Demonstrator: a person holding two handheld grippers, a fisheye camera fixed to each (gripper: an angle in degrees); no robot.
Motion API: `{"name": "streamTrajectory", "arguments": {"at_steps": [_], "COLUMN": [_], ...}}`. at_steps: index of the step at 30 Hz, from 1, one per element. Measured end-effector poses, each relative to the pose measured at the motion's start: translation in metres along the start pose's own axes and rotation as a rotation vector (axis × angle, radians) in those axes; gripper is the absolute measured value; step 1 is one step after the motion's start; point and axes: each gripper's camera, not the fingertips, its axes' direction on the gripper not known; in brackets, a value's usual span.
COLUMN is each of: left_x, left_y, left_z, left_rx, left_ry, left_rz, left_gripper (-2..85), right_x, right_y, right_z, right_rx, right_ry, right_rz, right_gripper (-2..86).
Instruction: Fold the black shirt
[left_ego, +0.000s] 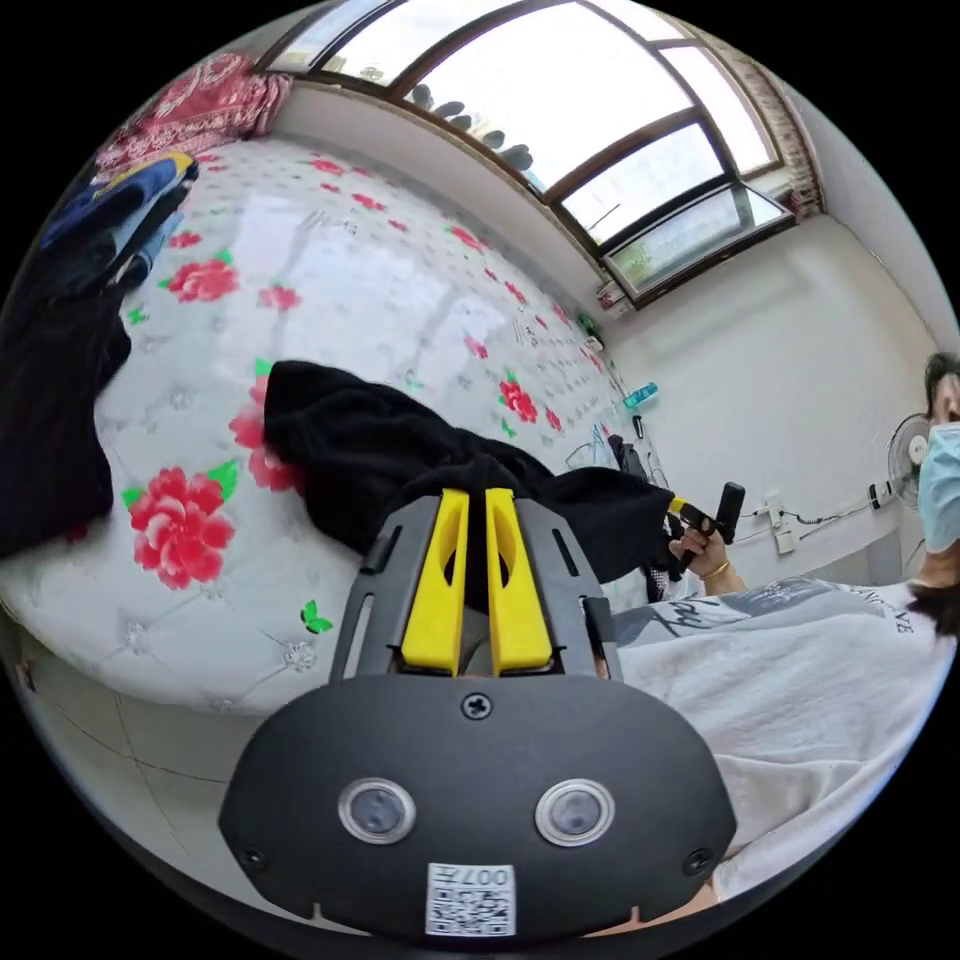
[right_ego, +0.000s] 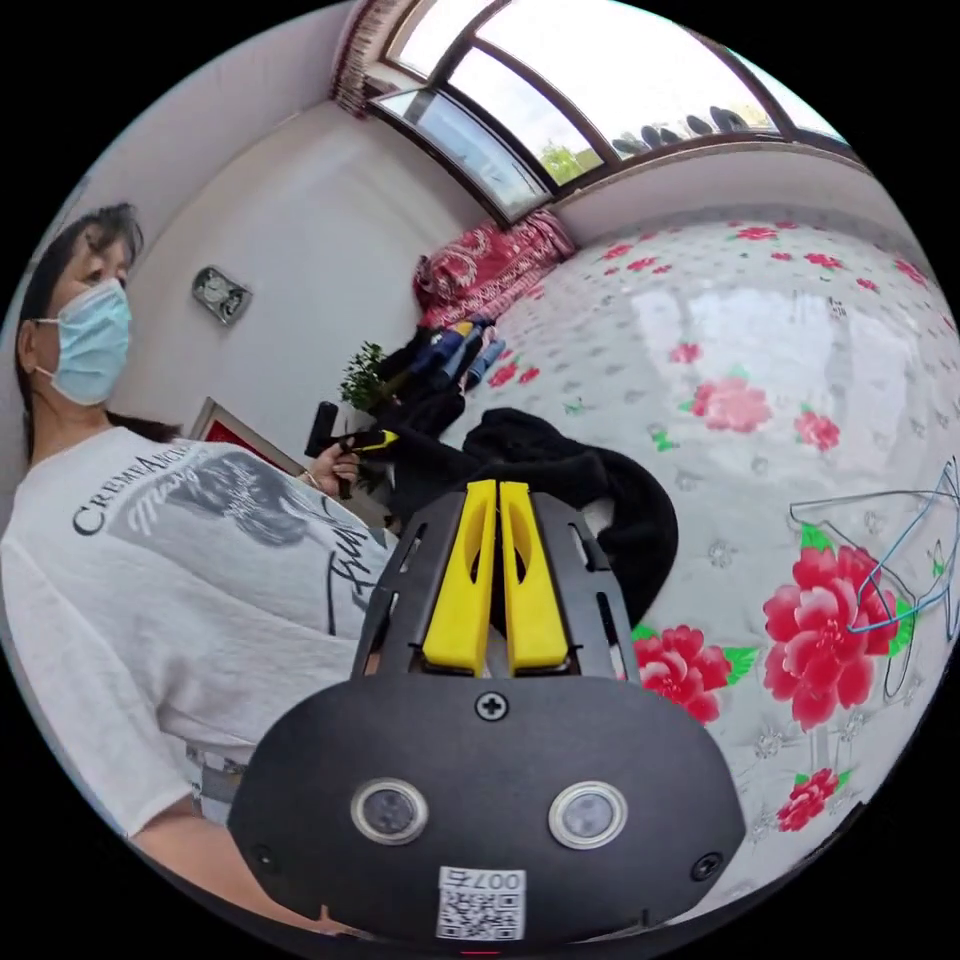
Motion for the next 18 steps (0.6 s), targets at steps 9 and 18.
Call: {"name": "streamTrajectory", "arguments": {"at_steps": [9,18], "left_x": [-0.025,0.189], "left_y": [-0.208,-0.317], "left_z": [0.010,-0.139], "left_rx": [-0.016,0.178], "left_ry": [0.117,-0.199], "left_rz": [-0.017,0.621], "left_gripper": [0.2,0.1], "right_x": [0.118,-0.066], "right_y": [-0.188,-0.326], "right_z": [-0.054,-0.242], "right_rx": [0.173,0.666], "right_ry": [-0.053,0.365], "right_rz": [0.175,-0.279], "right_gripper": [-0.3,0.2]}}
